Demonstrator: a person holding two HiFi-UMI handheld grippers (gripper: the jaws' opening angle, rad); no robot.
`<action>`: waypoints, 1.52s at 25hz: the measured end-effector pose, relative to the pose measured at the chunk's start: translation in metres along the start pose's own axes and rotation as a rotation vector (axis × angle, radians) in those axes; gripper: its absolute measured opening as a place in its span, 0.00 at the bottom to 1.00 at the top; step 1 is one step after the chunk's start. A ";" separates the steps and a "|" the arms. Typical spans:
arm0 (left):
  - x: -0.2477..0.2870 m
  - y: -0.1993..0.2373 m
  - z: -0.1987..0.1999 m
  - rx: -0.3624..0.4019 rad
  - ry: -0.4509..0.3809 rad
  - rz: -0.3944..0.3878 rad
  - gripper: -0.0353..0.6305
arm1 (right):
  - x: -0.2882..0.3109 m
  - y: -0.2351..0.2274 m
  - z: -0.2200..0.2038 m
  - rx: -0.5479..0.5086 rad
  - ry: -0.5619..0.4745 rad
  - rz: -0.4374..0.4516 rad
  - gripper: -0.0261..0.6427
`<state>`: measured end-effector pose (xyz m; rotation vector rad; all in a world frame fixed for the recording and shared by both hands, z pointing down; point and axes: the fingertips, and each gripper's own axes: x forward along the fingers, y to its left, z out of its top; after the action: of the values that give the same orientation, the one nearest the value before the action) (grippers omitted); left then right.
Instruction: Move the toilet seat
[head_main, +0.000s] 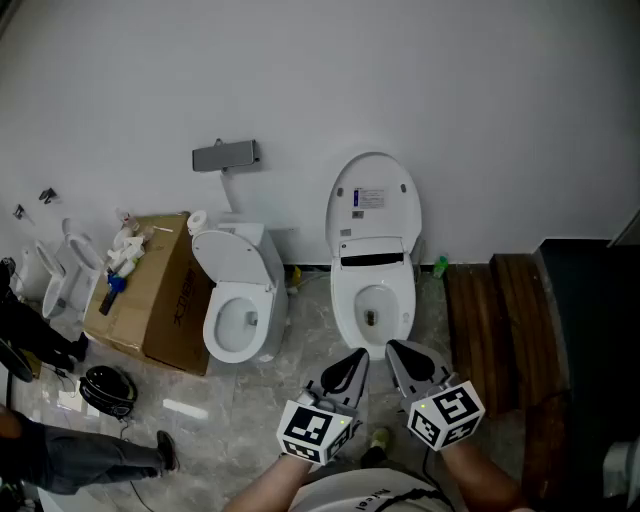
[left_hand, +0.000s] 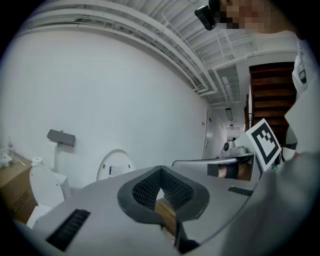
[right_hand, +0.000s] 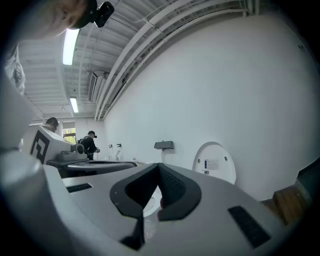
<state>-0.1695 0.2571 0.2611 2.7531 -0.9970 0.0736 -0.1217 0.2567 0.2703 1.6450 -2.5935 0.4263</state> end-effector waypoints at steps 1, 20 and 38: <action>0.000 -0.002 -0.002 0.005 -0.004 -0.001 0.06 | -0.002 0.000 -0.001 -0.003 0.000 0.000 0.06; 0.016 -0.026 -0.016 0.013 -0.002 -0.020 0.06 | -0.014 -0.013 -0.006 0.050 -0.022 0.055 0.06; 0.065 -0.028 -0.028 0.029 0.031 0.029 0.06 | -0.021 -0.068 -0.005 0.001 -0.054 0.030 0.06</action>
<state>-0.1012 0.2429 0.2909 2.7550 -1.0358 0.1359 -0.0525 0.2488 0.2855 1.6429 -2.6599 0.3893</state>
